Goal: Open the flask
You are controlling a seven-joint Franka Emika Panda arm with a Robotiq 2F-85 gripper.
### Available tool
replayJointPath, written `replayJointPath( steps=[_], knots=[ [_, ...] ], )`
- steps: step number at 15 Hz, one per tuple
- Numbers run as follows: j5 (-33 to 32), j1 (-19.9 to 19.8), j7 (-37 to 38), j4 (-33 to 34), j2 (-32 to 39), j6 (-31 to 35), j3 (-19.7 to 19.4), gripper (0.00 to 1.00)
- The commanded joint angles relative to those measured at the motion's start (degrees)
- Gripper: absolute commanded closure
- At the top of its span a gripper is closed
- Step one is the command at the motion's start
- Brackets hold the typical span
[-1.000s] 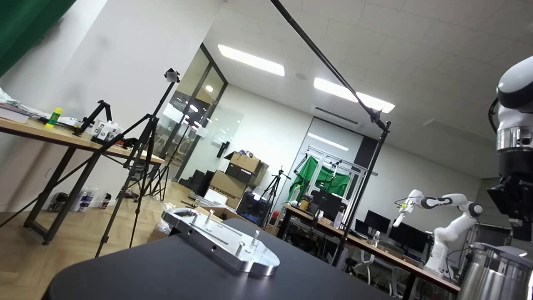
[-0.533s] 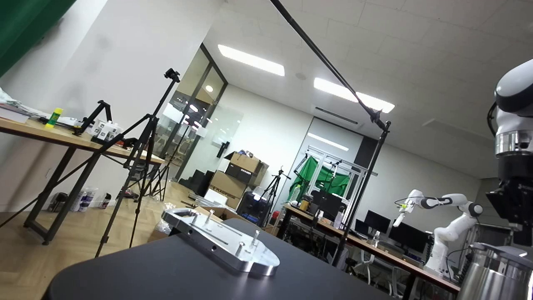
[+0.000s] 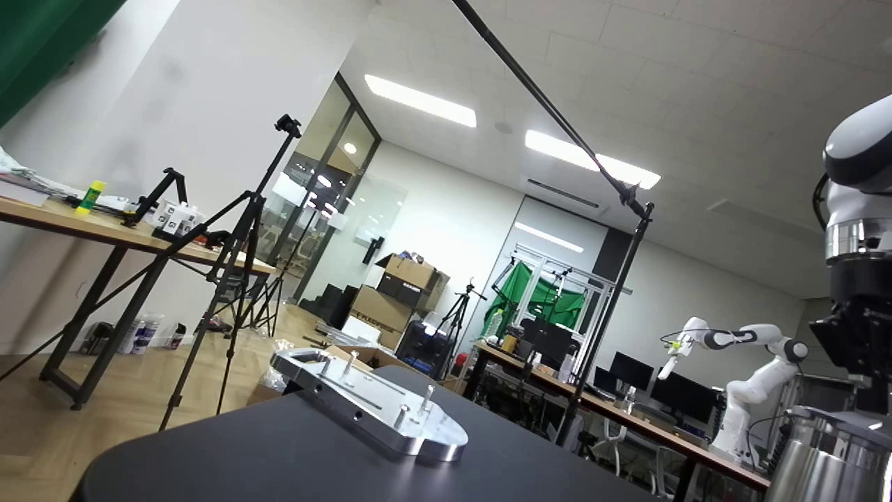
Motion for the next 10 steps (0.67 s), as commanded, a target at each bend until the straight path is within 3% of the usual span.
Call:
replayJointPath(
  steps=[1, 10],
  knots=[
    [0.4, 0.2, 1.8, 0.1, 0.3, -1.1, 0.0, 1.00],
    [0.0, 0.2, 2.1, -0.6, 2.4, -1.1, -0.3, 1.00]
  ],
)
